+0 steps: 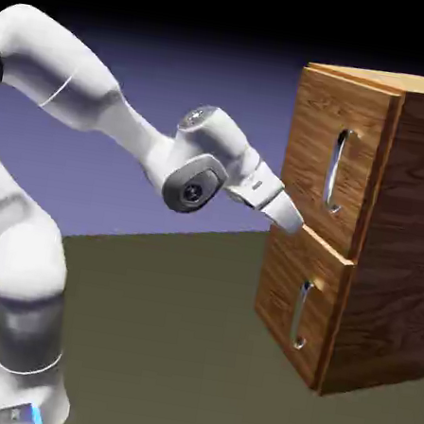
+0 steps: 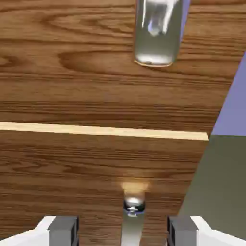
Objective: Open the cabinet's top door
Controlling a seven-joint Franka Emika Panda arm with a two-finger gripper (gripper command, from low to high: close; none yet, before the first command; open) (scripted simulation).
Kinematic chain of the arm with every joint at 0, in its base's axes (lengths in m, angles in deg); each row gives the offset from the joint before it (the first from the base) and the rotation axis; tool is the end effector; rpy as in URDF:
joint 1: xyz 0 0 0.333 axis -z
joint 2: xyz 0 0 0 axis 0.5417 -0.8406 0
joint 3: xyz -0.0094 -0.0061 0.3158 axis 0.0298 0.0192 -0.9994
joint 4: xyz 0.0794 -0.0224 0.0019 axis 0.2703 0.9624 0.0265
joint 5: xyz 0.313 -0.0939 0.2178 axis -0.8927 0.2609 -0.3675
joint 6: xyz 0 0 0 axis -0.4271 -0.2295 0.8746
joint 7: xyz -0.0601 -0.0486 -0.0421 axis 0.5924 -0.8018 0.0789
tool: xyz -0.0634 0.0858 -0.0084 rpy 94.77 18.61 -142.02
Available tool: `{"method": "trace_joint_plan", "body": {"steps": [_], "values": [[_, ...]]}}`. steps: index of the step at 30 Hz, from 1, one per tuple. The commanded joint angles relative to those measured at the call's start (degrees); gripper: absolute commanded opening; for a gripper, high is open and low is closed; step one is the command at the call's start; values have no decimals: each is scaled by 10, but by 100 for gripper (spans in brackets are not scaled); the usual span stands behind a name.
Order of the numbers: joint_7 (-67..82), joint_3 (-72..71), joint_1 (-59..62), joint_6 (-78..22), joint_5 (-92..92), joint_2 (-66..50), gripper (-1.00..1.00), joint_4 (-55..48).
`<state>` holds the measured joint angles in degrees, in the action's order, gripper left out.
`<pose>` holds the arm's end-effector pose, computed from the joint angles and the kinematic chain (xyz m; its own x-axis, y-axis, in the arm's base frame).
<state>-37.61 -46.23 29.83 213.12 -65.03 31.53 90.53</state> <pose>0.3888 0.0129 0.4680 0.5260 -0.6575 0.5395 -0.4449 -0.7533 -0.4844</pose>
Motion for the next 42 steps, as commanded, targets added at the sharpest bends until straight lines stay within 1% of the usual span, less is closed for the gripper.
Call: {"method": "trace_joint_plan", "body": {"steps": [1, 42], "values": [[-19, 8, -8, -3, 25, 3, 0, -3], [-804, 355, -356, -126, 1047, 140, 0, -108]]}}
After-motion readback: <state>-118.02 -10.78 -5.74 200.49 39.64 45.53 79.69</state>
